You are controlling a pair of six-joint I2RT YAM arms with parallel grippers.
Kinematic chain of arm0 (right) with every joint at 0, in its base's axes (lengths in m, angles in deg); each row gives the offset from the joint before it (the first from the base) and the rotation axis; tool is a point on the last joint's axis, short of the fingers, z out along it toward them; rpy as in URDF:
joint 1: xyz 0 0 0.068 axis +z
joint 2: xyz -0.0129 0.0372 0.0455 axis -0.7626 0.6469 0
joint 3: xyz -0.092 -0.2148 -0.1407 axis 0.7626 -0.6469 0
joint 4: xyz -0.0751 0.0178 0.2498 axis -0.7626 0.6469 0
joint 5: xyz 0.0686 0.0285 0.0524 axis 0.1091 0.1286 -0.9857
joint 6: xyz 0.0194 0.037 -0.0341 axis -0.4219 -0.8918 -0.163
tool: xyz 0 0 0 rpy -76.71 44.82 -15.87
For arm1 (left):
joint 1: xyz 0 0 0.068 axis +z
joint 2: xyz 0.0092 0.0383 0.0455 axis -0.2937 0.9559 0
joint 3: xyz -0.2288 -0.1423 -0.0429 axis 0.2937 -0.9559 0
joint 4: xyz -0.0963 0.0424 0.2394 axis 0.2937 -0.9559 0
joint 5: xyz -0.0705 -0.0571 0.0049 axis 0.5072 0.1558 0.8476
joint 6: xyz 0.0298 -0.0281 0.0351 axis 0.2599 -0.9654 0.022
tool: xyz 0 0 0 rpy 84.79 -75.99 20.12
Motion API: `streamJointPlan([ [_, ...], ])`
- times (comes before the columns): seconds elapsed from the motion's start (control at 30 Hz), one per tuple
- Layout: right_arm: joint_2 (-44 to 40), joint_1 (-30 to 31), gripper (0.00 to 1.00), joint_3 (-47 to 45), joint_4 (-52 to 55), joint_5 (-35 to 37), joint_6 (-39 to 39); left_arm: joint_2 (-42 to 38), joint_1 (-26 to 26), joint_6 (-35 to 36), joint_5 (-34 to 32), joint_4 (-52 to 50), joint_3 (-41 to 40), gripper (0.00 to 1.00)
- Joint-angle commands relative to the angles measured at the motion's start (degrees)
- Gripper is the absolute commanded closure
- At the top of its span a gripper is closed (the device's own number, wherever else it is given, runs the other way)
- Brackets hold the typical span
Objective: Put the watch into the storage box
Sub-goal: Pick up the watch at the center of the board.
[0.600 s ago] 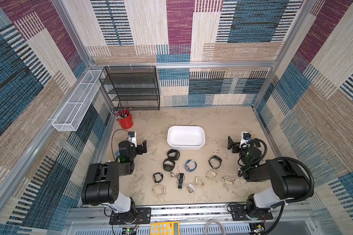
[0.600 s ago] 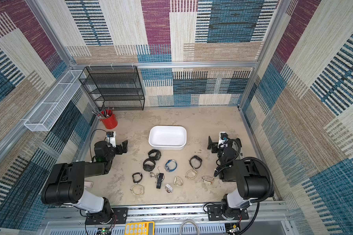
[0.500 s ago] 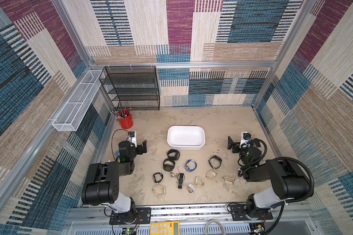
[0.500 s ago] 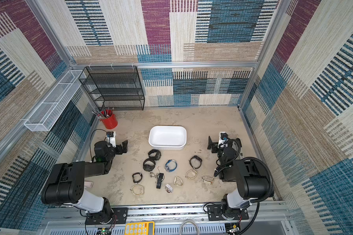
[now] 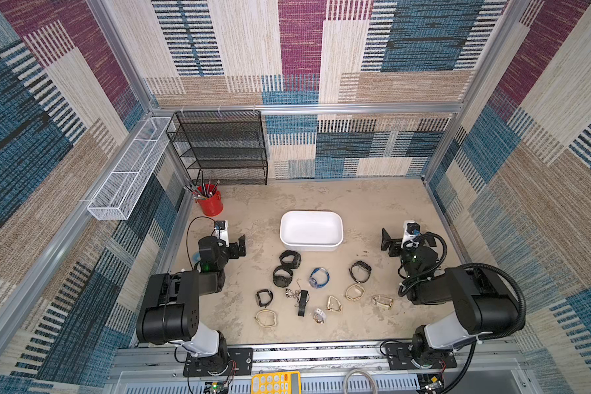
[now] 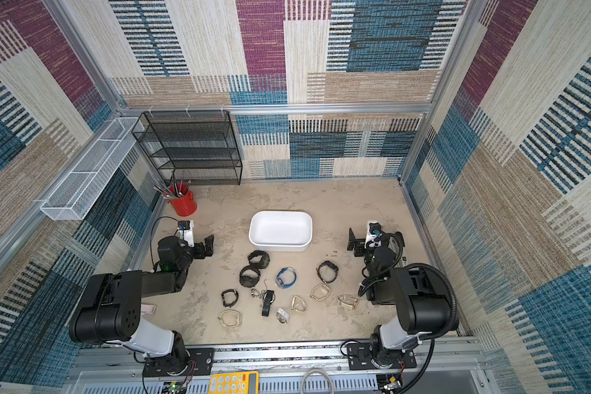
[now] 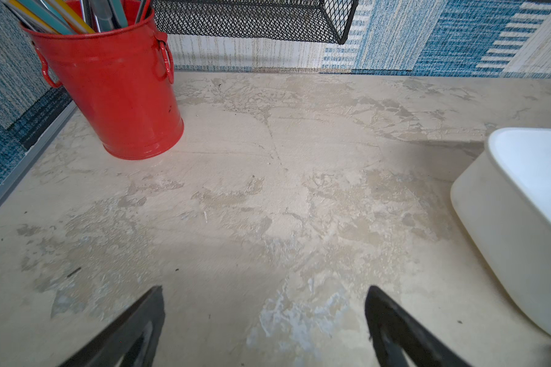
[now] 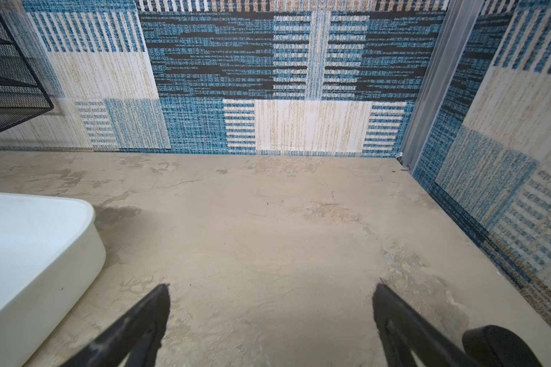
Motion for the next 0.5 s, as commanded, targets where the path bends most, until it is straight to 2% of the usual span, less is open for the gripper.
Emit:
streamJointPlan([
  [0.0,-0.08,-0.06,0.0,0.03,-2.21,-0.34,-0.5,0.15,0.07,-0.56,0.92,1.85,0.26,0.01],
  [0.47,-0.16,-0.02,0.0,-0.04,-2.29,-0.34,-0.5,0.16,0.01,-0.56,0.83,1.5,0.43,0.01],
])
